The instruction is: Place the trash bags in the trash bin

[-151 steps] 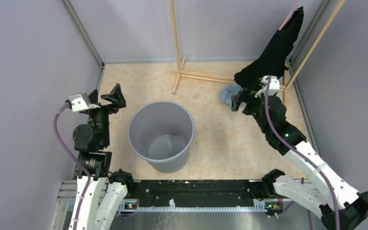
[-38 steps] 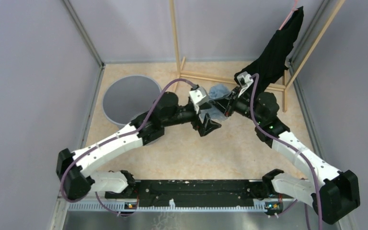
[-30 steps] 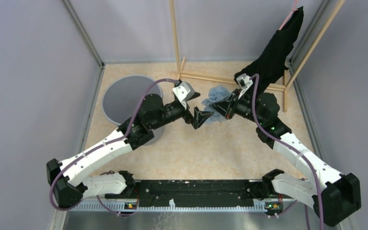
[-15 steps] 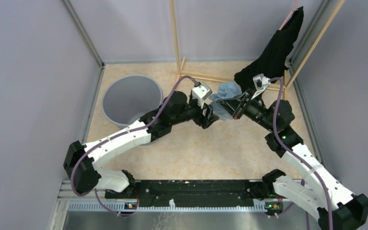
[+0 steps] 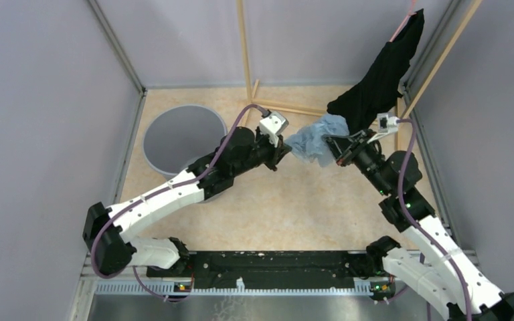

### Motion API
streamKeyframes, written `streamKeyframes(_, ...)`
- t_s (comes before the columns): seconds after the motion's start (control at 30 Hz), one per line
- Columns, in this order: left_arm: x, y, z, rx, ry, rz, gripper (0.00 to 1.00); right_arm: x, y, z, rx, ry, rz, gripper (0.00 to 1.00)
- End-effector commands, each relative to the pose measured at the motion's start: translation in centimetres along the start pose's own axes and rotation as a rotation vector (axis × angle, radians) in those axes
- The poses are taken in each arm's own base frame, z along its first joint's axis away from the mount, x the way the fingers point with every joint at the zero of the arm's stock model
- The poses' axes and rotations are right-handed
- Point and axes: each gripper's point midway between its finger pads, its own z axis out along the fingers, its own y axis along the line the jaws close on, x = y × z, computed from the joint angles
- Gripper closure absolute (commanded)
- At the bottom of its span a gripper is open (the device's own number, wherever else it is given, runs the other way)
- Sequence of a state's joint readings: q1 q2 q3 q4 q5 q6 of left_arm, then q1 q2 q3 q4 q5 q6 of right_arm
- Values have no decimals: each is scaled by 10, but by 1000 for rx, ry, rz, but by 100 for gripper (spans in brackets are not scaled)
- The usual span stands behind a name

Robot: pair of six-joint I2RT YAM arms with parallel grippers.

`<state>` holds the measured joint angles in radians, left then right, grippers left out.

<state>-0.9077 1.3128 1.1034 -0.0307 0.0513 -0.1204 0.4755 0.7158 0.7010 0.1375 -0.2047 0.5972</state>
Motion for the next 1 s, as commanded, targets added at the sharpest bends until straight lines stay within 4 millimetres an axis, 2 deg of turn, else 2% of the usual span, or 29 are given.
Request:
streamKeyframes(0.0, -55, 16, -30, -111, -177, 46, 100, -31, -67, -33, 418, -130, -98, 100)
streamKeyframes(0.1, -63, 16, -40, -114, -220, 49, 100, -24, -84, -33, 490, -100, -137, 100)
streamKeyframes(0.23, -69, 21, -47, -140, -242, 62, 100, -3, -117, -26, 605, -24, -187, 100)
streamKeyframes(0.33, -74, 27, -54, -179, -268, 72, 100, 10, -146, -33, 718, 4, -252, 100)
streamKeyframes(0.43, -78, 31, -61, -204, -295, 70, 100, 17, -163, -38, 775, 21, -275, 97)
streamKeyframes(0.53, -81, 33, -65, -215, -309, 72, 100, 19, -168, -38, 792, 41, -285, 91)
streamKeyframes(0.77, -88, 43, -75, -276, -336, 78, 100, 17, -183, -51, 889, 72, -360, 87)
streamKeyframes(0.97, -95, 51, -90, -331, -379, 101, 100, 29, -192, -52, 911, 171, -420, 82)
